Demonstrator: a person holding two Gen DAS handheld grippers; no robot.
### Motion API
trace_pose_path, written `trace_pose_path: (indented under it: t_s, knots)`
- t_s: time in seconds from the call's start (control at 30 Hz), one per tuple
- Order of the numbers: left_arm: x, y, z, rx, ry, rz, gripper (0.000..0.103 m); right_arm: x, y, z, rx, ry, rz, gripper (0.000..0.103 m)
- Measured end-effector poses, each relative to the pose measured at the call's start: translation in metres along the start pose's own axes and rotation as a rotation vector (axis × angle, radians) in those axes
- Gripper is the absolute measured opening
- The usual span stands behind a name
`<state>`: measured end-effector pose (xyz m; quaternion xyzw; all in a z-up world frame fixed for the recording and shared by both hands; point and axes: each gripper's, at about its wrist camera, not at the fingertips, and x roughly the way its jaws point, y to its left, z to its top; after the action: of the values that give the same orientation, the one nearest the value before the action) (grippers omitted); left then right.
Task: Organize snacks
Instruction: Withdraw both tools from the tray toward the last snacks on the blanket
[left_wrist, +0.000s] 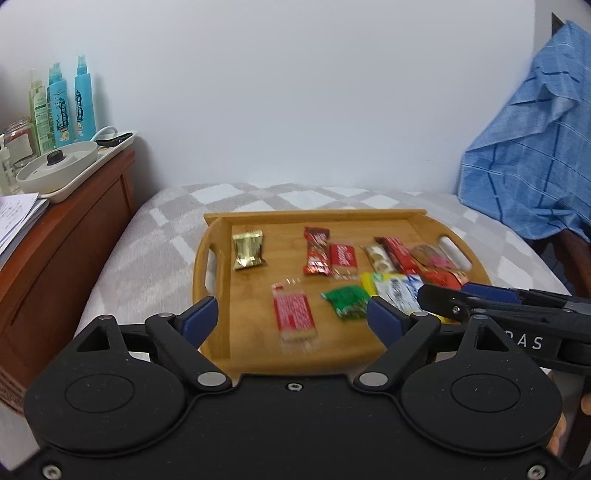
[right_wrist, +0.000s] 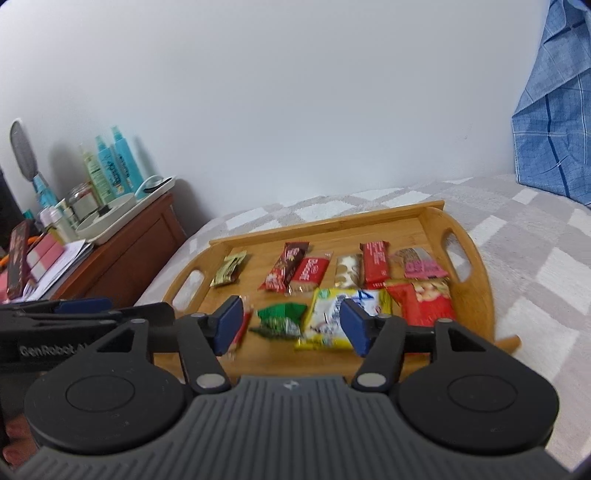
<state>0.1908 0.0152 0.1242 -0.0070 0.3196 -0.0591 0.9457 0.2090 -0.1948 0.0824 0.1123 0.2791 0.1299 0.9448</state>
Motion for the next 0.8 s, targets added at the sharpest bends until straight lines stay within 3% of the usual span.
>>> trace_pose_path:
  t_s: [0.33,0.8]
  knots:
    - [-0.039,-0.013,-0.063,0.028,0.01,-0.011,0.092,-0.035,-0.006,-0.05,-0.093,-0.016,-0.013,0.084]
    - [-0.066,-0.002,-0.137,0.024,-0.002,0.076,0.095,-0.034,-0.005,-0.099,-0.179,0.026,-0.056,0.088]
